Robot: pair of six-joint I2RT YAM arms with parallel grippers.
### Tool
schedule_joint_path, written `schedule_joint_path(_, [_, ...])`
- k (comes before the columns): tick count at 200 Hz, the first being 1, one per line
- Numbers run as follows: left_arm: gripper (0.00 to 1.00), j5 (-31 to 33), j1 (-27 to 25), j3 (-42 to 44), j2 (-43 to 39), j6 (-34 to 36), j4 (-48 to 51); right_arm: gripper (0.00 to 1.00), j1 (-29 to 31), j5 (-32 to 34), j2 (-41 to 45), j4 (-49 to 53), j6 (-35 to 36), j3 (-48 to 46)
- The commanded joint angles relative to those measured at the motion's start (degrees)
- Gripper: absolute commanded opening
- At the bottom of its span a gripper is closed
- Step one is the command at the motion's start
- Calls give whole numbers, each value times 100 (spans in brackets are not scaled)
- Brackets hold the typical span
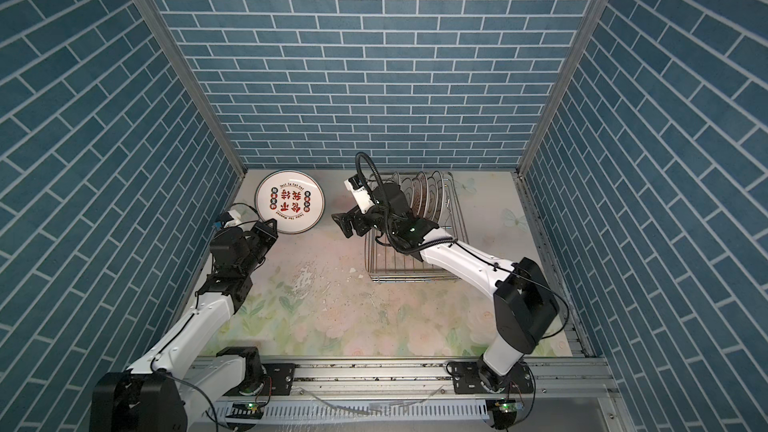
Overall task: Unload the plates from the dish rack
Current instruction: 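Carry the plate off the rack with the left gripper while the right gripper withdraws, then lower the plate with the left gripper while the right gripper returns to the rack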
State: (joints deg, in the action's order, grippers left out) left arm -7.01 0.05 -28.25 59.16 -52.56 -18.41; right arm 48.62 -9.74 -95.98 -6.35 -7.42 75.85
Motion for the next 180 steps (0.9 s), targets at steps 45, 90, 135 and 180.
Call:
schedule_joint_path(45, [0,-206,409,-37,932,-438,-1059,99,148,8,-1410,110,-320,1236])
schedule_joint_path(90, [0,-99,539,-28,1651,-561,-1515,99,175,-163,-2135,171,-458,1822])
schedule_joint_path(135, [0,-262,788,-143,2363,-744,-1844,99,188,-257,-2634,189,-582,2229])
schedule_joint_path(180, [0,-320,829,-251,2960,-928,-2168,99,229,-195,-3237,149,-881,2627])
